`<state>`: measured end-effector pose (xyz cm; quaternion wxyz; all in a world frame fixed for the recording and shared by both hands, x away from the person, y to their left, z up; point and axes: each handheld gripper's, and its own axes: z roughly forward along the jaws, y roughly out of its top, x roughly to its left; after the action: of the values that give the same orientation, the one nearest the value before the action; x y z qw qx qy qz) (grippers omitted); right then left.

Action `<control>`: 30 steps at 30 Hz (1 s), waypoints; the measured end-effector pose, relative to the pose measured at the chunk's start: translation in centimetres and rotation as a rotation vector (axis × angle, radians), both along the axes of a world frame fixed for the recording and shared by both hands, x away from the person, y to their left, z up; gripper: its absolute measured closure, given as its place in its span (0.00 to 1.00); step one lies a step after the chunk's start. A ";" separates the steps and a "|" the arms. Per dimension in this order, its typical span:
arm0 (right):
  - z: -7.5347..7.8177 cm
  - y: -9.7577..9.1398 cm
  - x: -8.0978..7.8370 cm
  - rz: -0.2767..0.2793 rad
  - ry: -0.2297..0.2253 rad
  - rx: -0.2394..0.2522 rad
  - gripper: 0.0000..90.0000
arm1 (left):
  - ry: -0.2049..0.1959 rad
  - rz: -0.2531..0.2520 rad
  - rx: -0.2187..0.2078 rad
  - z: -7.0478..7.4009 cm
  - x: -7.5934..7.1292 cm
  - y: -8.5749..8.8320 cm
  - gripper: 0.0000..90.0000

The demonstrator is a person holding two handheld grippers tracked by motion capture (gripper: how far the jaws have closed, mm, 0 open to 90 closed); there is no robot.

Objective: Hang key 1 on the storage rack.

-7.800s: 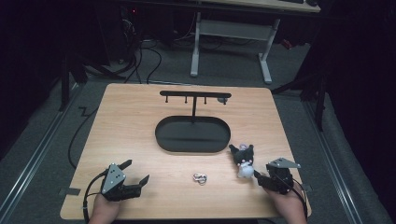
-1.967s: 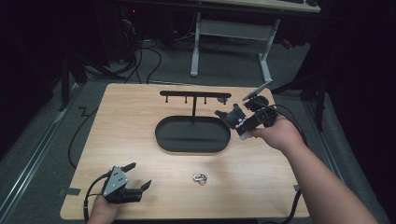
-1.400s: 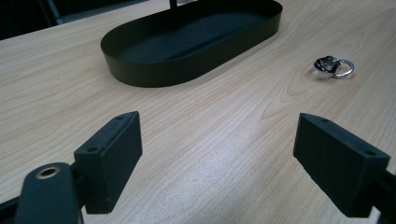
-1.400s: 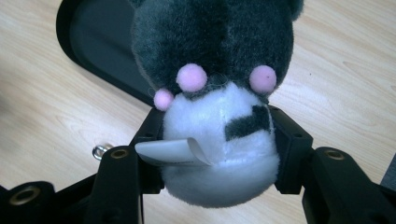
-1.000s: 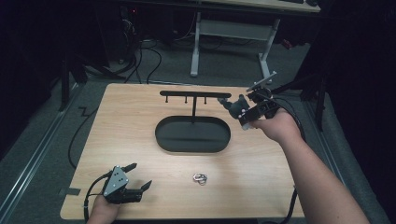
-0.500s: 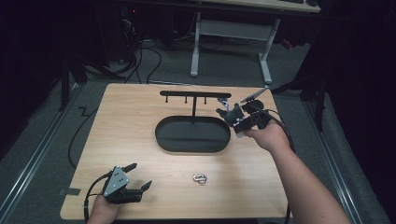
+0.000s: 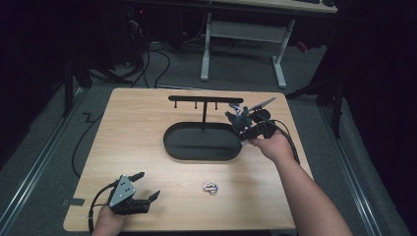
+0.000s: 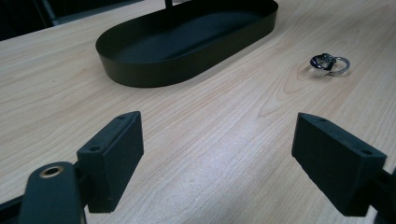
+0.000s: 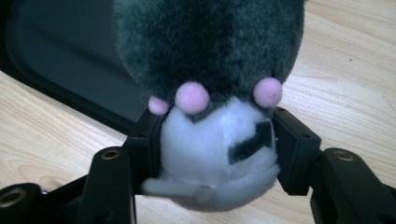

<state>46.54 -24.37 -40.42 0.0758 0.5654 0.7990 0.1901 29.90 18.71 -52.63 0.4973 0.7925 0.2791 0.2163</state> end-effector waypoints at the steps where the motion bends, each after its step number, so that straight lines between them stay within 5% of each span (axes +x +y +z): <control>1: -0.2 0.0 0.1 -0.004 0.000 0.002 0.47 | -0.001 -0.001 0.000 0.0 0.0 0.0 0.19; 8: -1.1 0.2 0.3 -0.023 -0.011 0.009 0.39 | -0.003 -0.001 0.001 0.0 0.0 0.0 0.19; 15: -0.6 0.1 -0.5 -0.006 -0.028 0.013 0.40 | -0.001 -0.002 -0.004 0.0 0.0 0.0 0.19; 30: -2.5 -0.6 -5.9 0.092 -0.139 -0.002 0.48 | -0.002 -0.006 -0.022 0.0 0.0 0.1 0.19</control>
<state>40.63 -24.93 -42.91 0.1228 0.5136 0.8171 0.2312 29.88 18.85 -52.66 0.5071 0.7875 0.2783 0.2125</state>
